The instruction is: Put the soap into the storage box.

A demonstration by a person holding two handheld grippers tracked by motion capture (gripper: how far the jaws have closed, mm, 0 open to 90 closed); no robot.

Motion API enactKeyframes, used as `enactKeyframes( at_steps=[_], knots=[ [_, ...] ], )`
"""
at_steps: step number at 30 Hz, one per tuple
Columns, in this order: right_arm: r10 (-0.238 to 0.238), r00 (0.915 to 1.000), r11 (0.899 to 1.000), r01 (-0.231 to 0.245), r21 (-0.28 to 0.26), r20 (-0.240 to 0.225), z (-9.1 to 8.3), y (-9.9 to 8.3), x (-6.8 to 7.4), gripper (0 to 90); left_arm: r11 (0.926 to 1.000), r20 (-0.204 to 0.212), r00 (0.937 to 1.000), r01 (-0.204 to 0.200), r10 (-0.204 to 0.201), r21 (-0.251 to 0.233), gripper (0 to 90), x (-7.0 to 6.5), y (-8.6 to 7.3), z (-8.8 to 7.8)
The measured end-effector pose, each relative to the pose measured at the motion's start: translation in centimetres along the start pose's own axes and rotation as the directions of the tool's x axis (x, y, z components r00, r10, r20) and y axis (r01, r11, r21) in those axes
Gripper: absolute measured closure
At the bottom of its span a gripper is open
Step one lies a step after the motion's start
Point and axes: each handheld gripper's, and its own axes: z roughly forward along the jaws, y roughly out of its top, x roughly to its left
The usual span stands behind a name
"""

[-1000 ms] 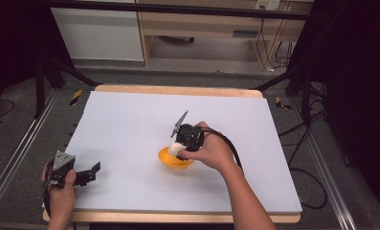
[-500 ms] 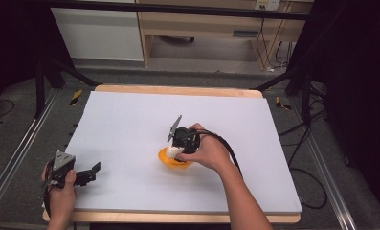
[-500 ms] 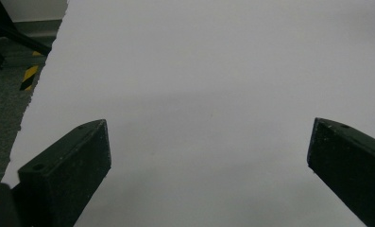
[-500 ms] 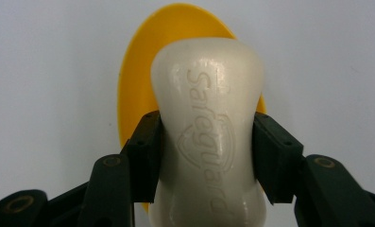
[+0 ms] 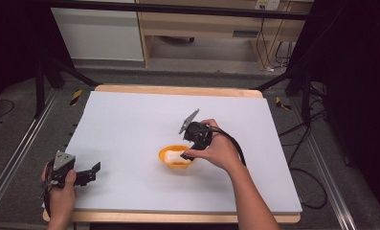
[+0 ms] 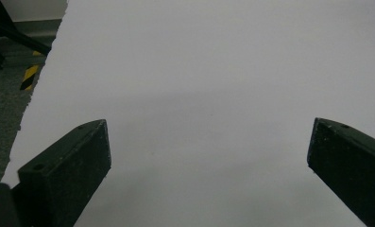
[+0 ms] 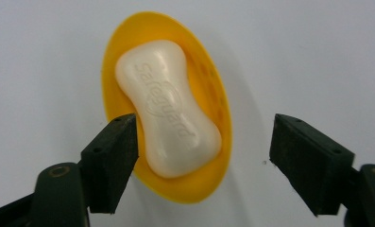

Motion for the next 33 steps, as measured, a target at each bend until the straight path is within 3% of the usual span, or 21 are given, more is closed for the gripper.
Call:
enactKeyframes(
  at_steps=[9, 10, 12, 18, 20, 33],
  knots=[
    [0.081, 0.9966, 0.995, -0.080, -0.062, 0.015, -0.9, -2.7, -0.8, 15.6, 1.0000, -0.002, 1.0000, 0.002, -0.002, -0.002, 0.0, 0.0, 0.0, 0.0],
    [0.113, 0.9934, 0.991, -0.111, -0.074, 0.020, -1.1, -3.4, -1.0, 12.3, 1.0000, -0.002, 1.0000, 0.000, 0.000, -0.001, 0.0, 0.0, 0.0, 0.0],
    [0.117, 0.9929, 0.990, -0.115, -0.078, 0.023, -1.2, -3.6, -1.1, 11.6, 1.0000, -0.003, 1.0000, 0.001, -0.001, -0.002, 0.0, 0.0, 0.0, 0.0],
    [0.174, 0.9844, 0.980, -0.170, -0.106, 0.028, -1.5, -5.8, -1.6, 9.5, 1.0000, -0.003, 1.0000, -0.002, 0.002, 0.001, 0.0, -0.1, 0.0, 0.0],
    [0.207, 0.9778, 0.972, -0.201, -0.118, 0.035, -1.6, -6.9, -1.8, 6.0, 1.0000, -0.005, 1.0000, -0.005, 0.005, 0.002, 0.0, -0.1, 0.0, 0.0],
    [0.278, 0.9567, 0.953, -0.264, -0.149, 0.086, -1.8, -10.9, -1.9, 1.5, 1.0000, -0.005, 1.0000, -0.005, 0.005, 0.002, 0.0, -0.1, 0.0, 0.0]
  ],
)
